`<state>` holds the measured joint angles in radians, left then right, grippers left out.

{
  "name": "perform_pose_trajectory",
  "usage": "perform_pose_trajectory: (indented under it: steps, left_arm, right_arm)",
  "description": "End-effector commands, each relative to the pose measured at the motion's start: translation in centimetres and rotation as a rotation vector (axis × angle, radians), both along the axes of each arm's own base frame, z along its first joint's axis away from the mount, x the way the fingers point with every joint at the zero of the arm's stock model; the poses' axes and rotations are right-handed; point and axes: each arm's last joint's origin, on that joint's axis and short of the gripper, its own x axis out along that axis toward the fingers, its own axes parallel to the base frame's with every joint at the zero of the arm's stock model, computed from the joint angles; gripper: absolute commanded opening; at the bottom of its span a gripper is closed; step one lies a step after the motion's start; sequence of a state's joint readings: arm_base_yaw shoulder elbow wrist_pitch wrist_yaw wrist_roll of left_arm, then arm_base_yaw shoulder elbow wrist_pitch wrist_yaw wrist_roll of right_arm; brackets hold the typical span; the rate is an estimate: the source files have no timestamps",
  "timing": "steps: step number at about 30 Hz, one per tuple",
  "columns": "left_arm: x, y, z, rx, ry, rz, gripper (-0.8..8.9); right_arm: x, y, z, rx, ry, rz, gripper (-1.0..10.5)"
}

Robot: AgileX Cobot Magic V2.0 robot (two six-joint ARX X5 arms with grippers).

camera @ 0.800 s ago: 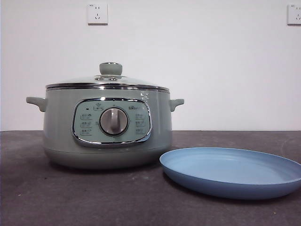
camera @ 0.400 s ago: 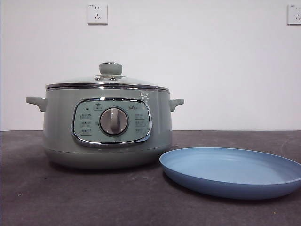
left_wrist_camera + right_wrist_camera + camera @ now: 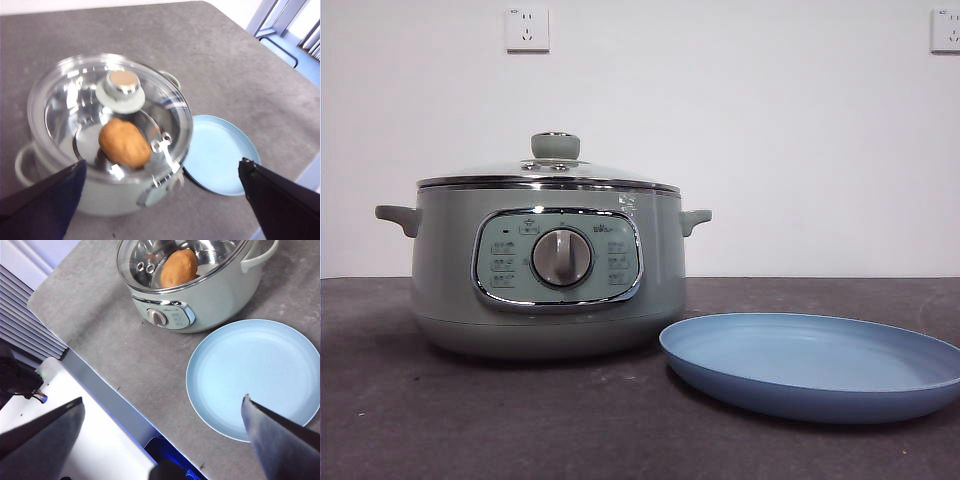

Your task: Take the potato out from the steamer,put the potato on the plate,close the lid

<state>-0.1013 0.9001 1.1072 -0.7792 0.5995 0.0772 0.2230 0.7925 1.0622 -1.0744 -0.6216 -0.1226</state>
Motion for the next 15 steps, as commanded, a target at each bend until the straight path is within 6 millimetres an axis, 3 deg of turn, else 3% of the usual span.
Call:
perform_pose_trajectory:
  steps: [1, 8, 15]
  left_arm:
    - [1.9, -1.2, 0.4, 0.033, -0.002, -0.022, 6.48]
    - [7.4, -5.2, 0.5, 0.155, -0.044, -0.048, 6.47]
    - [12.6, -8.8, -1.4, 0.205, -0.047, -0.053, 6.47]
  right_arm:
    - [0.0, 0.0, 0.1, 0.003, -0.006, 0.001, 6.0]
    - [0.0, 0.0, 0.1, 0.003, -0.006, 0.001, 6.0]
    - [0.0, 0.0, 0.1, 0.003, -0.005, 0.001, 6.0]
